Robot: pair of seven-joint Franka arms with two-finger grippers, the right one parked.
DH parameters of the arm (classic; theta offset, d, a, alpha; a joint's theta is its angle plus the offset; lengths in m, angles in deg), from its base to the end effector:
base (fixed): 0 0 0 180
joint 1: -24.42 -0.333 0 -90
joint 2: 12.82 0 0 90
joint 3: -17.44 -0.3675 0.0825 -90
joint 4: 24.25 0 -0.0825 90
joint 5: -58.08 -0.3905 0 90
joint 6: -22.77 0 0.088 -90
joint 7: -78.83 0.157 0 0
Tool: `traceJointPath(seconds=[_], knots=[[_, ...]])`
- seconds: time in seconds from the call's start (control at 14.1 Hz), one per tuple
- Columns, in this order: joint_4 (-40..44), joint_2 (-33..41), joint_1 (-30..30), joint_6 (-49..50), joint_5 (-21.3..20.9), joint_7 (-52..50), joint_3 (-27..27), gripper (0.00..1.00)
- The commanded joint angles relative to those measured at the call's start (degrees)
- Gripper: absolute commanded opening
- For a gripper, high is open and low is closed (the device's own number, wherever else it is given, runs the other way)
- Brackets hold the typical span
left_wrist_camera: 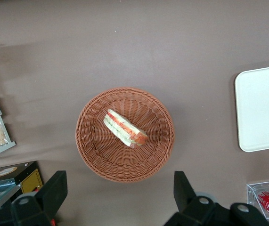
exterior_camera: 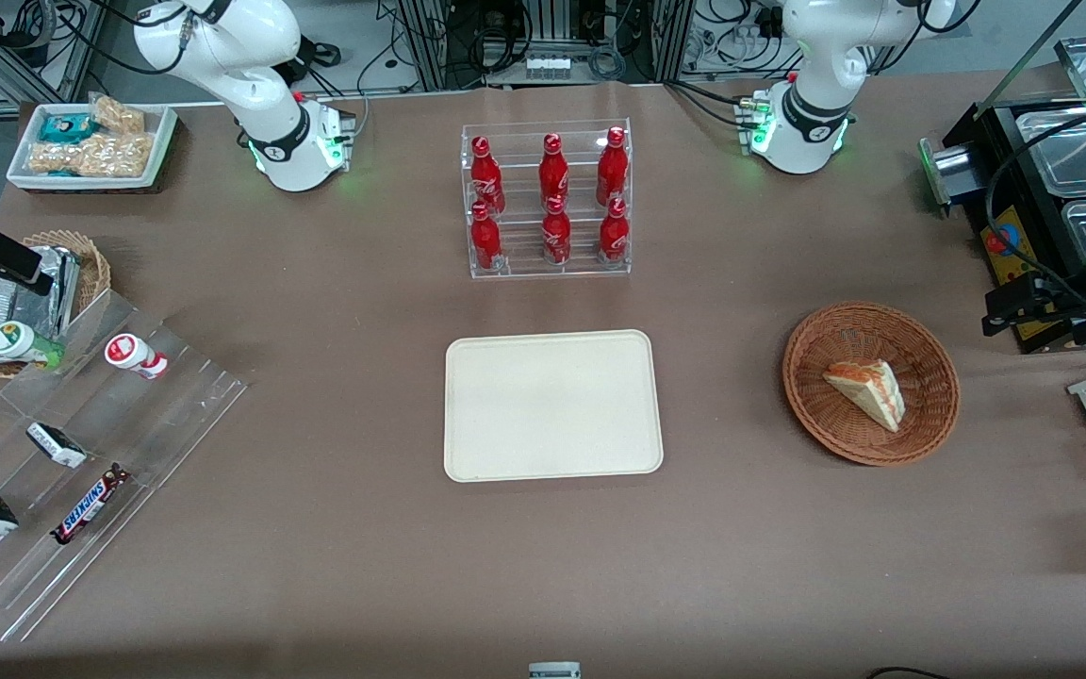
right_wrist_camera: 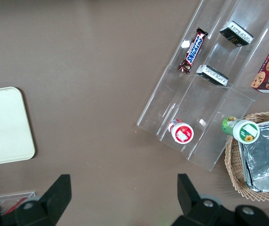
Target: Place sandwich from basket to tray
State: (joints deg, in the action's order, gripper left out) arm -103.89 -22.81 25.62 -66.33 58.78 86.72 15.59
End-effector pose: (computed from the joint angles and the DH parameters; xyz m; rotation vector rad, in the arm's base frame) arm 0.6215 0.0033 0.6079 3.1280 -0.1988 -0.0135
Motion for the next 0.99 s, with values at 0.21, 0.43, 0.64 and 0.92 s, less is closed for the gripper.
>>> traceJointPath(seconds=[0.21, 0.43, 0.64, 0.92], knots=[[-0.7, 1.03, -0.06, 0.41, 0.09, 0.2, -0.08, 1.0], [-0.7, 1.29, 0.12, 0.5, 0.09, 0.19, -0.08, 1.0], [-0.7, 1.38, 0.12, 1.29, 0.18, 0.28, 0.01, 1.0], [-1.66, 1.38, 0.12, 3.05, 0.18, 0.37, -0.08, 1.0]])
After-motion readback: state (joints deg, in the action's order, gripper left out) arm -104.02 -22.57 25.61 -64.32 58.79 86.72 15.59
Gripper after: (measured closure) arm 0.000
